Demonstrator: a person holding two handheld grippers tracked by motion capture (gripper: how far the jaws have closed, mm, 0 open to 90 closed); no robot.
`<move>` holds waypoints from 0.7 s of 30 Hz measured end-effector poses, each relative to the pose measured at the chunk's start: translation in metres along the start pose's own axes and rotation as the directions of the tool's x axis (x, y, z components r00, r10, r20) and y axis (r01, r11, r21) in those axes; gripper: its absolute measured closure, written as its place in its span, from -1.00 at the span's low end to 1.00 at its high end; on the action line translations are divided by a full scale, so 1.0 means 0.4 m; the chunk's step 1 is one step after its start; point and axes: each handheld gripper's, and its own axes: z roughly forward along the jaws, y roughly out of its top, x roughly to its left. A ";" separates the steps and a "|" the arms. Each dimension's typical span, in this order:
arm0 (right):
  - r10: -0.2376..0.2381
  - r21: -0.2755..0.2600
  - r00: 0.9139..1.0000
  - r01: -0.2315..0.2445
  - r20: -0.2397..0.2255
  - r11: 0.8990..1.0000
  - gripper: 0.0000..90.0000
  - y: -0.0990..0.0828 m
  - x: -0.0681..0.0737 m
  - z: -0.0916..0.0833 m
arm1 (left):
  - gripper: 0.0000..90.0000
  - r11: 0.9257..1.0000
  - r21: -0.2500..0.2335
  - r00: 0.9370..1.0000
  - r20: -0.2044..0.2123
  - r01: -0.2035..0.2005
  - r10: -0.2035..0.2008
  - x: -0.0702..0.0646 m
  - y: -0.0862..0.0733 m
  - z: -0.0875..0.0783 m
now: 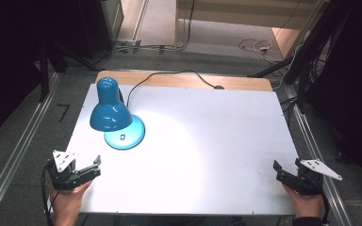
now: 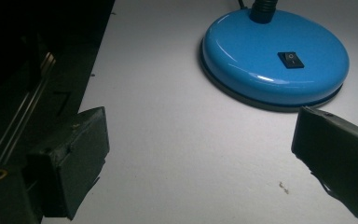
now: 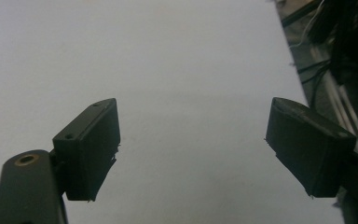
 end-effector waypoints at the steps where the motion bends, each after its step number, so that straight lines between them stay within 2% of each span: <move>1: 0.000 0.000 1.000 0.000 0.000 1.000 -0.64 0.000 0.000 0.000 | -0.90 1.000 0.003 1.000 -0.009 -0.008 0.008 -0.001 0.000 0.000; 3: 0.027 -0.010 1.000 -0.027 -0.007 1.000 -0.64 0.006 -0.002 -0.001 | -0.86 1.000 -0.005 1.000 -0.029 -0.013 0.013 -0.007 0.002 -0.002; 5: 0.025 0.000 1.000 -0.025 -0.018 1.000 -0.65 0.004 -0.001 0.001 | -0.84 1.000 -0.009 0.999 -0.031 -0.010 0.010 -0.011 0.002 -0.003; 11: 0.030 0.000 0.999 -0.030 -0.027 1.000 -0.65 0.006 0.000 -0.002 | -0.84 0.999 -0.034 1.000 -0.017 0.000 -0.001 -0.023 0.005 -0.013; 12: 0.031 -0.001 0.999 -0.031 -0.044 1.000 -0.66 0.006 0.001 -0.002 | -0.84 0.999 -0.032 1.000 -0.018 0.002 -0.003 -0.024 0.006 -0.014; 21: 0.026 -0.005 0.998 -0.027 -0.051 1.000 -0.66 0.008 0.004 -0.002 | -0.84 0.999 -0.024 1.000 0.005 0.026 -0.026 -0.030 0.009 -0.005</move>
